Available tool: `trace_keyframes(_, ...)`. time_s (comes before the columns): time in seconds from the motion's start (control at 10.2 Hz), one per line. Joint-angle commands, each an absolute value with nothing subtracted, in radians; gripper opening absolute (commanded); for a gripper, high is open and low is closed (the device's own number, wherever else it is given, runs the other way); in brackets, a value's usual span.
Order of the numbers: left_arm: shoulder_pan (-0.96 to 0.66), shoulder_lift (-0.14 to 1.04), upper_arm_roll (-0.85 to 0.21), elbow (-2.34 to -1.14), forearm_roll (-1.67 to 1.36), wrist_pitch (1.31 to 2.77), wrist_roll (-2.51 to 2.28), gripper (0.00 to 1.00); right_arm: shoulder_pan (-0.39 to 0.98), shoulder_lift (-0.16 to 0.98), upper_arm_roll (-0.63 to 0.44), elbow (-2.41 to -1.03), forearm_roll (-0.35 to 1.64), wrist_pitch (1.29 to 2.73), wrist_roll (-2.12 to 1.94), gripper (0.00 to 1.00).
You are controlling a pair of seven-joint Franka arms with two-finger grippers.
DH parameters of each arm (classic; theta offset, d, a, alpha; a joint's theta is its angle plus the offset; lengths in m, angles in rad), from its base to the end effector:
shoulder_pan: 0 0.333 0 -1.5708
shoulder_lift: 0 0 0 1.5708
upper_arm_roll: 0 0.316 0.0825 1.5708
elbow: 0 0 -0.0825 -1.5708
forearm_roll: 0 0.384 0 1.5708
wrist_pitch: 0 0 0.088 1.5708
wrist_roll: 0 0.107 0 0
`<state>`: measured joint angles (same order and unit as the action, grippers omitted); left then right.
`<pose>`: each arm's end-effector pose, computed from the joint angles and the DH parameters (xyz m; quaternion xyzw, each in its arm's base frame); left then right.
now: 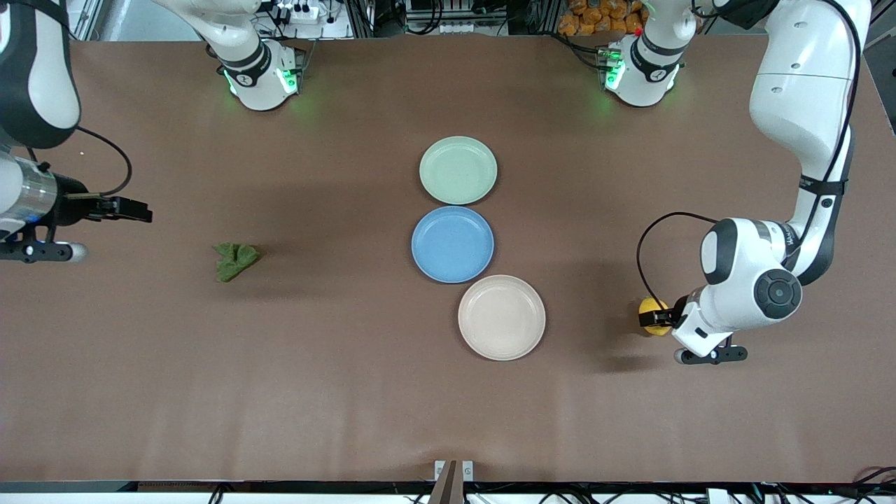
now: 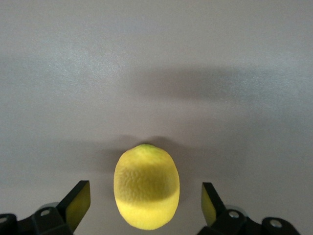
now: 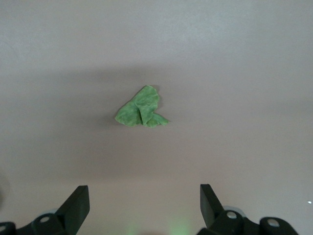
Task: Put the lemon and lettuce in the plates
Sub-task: 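Close the left gripper on the lemon while the right gripper grasps the lettuce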
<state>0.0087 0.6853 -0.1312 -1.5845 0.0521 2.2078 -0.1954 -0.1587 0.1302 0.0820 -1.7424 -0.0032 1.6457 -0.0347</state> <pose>0.6890 -0.0710 0.2324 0.9988 0.0338 -0.0309 0.0167 0.5737 -0.0463 0.4764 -0.9934 0.0203 0.1126 0.0100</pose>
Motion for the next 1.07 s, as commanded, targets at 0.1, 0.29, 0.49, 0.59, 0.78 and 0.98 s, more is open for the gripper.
trace_keyframes(0.1, -0.012, 0.715, -0.13, -1.575, 0.055, 2.22, -0.224, 1.0, -0.16, 0.11, 0.087, -1.884, 0.012, 1.764, -0.035, 1.0)
trace_keyframes(0.29, -0.012, 0.726, -0.13, -1.575, 0.061, 2.224, -0.224, 1.0, -0.16, 0.11, 0.087, -1.929, 0.012, 1.801, -0.034, 1.0)
trace_keyframes(0.49, -0.011, 0.738, -0.13, -1.574, 0.066, 2.227, -0.221, 1.0, -0.158, 0.109, 0.089, -2.015, 0.014, 1.891, -0.014, 1.0)
trace_keyframes(0.59, -0.012, 0.744, -0.129, -1.575, 0.066, 2.227, -0.221, 1.0, -0.156, 0.11, 0.089, -2.049, 0.018, 1.94, -0.003, 1.0)
trace_keyframes(0.78, -0.012, 0.746, -0.129, -1.575, 0.066, 2.229, -0.221, 1.0, -0.153, 0.15, 0.089, -2.086, 0.018, 2.02, -0.005, 1.0)
trace_keyframes(0.98, -0.011, 0.752, -0.127, -1.575, 0.067, 2.23, -0.218, 1.0, -0.146, 0.21, 0.089, -2.088, 0.018, 2.08, -0.005, 1.0)
